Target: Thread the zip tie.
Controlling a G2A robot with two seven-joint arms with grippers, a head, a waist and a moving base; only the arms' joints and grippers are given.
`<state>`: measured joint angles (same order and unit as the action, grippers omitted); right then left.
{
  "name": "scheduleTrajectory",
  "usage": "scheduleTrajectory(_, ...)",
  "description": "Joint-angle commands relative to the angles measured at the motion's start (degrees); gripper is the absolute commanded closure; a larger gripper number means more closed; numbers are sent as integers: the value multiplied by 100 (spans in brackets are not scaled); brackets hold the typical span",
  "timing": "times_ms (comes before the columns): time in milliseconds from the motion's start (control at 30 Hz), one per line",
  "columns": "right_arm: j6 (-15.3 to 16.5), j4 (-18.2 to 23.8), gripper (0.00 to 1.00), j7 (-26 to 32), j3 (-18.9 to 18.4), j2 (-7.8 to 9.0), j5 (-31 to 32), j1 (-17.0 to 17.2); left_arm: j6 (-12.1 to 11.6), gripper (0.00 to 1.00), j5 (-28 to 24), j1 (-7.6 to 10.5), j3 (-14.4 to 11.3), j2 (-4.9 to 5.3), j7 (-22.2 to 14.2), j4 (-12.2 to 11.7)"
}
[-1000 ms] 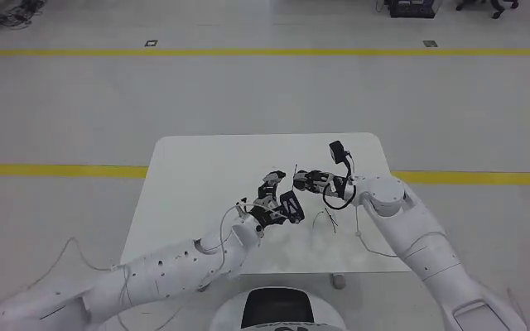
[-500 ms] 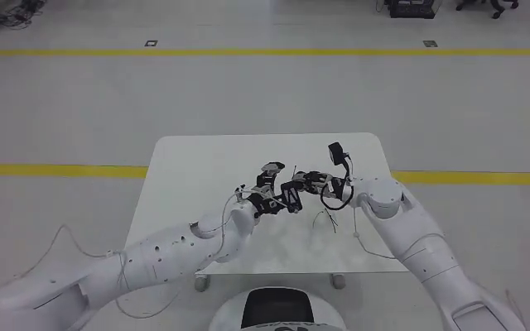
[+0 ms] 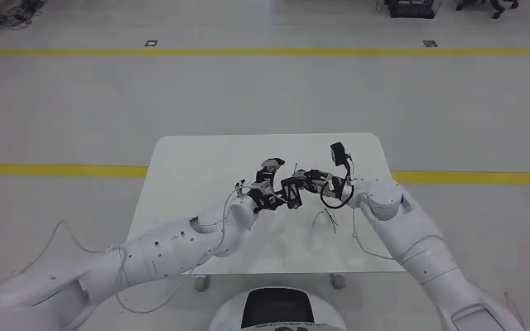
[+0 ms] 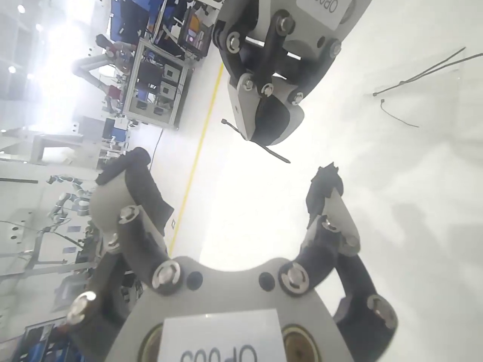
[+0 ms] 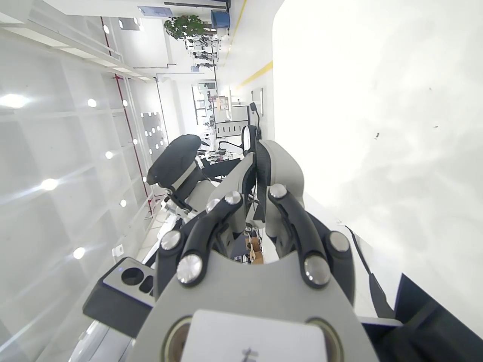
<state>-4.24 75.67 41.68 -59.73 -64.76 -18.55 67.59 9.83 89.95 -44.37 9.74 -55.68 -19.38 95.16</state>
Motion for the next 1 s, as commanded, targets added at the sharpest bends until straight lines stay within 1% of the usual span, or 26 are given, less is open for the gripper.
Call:
scheduleTrajectory(0,2,0,100,1,1,1,5,0,6,0,0,-4,0,0,3,1)
scheduleTrajectory(100,2,0,100,1,1,1,5,0,1,0,0,-13,3,0,14,-5)
scheduleTrajectory(133,7,11,100,-51,-1,-3,-5,21,-29,0,0,-18,13,-2,34,-31)
scheduleTrajectory(200,-19,61,100,-139,-13,-9,-42,63,-131,0,0,29,0,-6,64,-49)
scheduleTrajectory(300,-76,93,100,-201,-51,-16,-102,81,-200,0,0,42,0,-15,81,-42)
scheduleTrajectory(333,-93,104,100,-227,-62,-20,-125,86,-216,4,0,44,0,-17,102,-47)
scheduleTrajectory(367,-100,111,100,-247,-72,-23,-154,91,-216,13,0,43,0,-18,116,-52)
scheduleTrajectory(433,-116,121,100,-266,-87,-31,-215,102,-219,40,0,36,0,-21,154,-62)
scheduleTrajectory(467,-139,120,100,-271,-96,-35,-248,101,-224,44,0,33,0,-22,175,-67)
scheduleTrajectory(500,-156,119,100,-281,-102,-38,-262,98,-228,50,0,30,0,-23,197,-69)
scheduleTrajectory(600,-207,112,100,-312,-112,-49,-298,86,-240,56,0,26,0,-24,247,-83)
scheduleTrajectory(700,-232,99,100,-321,-109,-61,-306,71,-247,58,0,25,0,-26,280,-90)
scheduleTrajectory(967,-302,14,100,-294,-82,-87,-297,44,-268,68,0,26,0,-28,345,-122)
